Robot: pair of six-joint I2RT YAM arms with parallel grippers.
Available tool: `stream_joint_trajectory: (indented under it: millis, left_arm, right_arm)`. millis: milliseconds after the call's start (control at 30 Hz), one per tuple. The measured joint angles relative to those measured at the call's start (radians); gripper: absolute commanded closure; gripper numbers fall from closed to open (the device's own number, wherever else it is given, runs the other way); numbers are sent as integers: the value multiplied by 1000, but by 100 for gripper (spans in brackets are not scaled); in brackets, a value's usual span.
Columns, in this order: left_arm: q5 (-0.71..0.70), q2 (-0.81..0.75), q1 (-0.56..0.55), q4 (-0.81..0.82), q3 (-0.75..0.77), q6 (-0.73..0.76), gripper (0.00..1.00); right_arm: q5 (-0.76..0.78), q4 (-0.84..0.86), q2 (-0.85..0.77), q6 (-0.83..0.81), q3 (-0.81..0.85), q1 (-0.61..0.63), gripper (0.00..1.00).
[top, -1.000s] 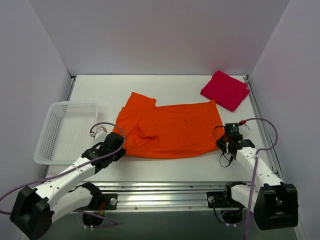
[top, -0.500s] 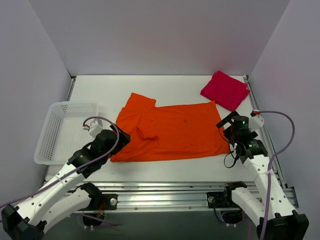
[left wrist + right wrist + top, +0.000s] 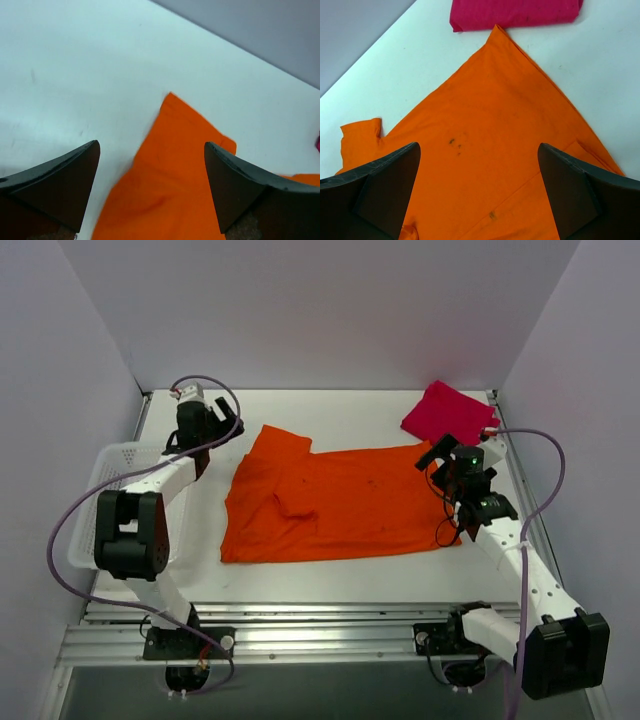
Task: Fold and stack the t-shirts
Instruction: Grap the side of the flattened tshirt furthest away from the robot with both arms
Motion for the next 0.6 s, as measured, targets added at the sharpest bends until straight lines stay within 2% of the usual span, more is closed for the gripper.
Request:
stream_joint_trajectory:
  millis: [167, 300, 433, 600]
  left_arm:
    - [248, 372, 103, 29, 359, 34, 6]
    - [361, 588, 129, -7, 609, 32, 6]
    - [433, 709, 123, -65, 744, 25, 6]
    - [445, 784, 90, -181, 849, 33, 6]
  right_arm:
    - [2, 32, -24, -12, -5, 0, 0]
    - [6, 41, -43, -22, -6, 0, 0]
    - [15, 43, -49, -27, -6, 0, 0]
    - [18, 55, -50, -29, -6, 0, 0]
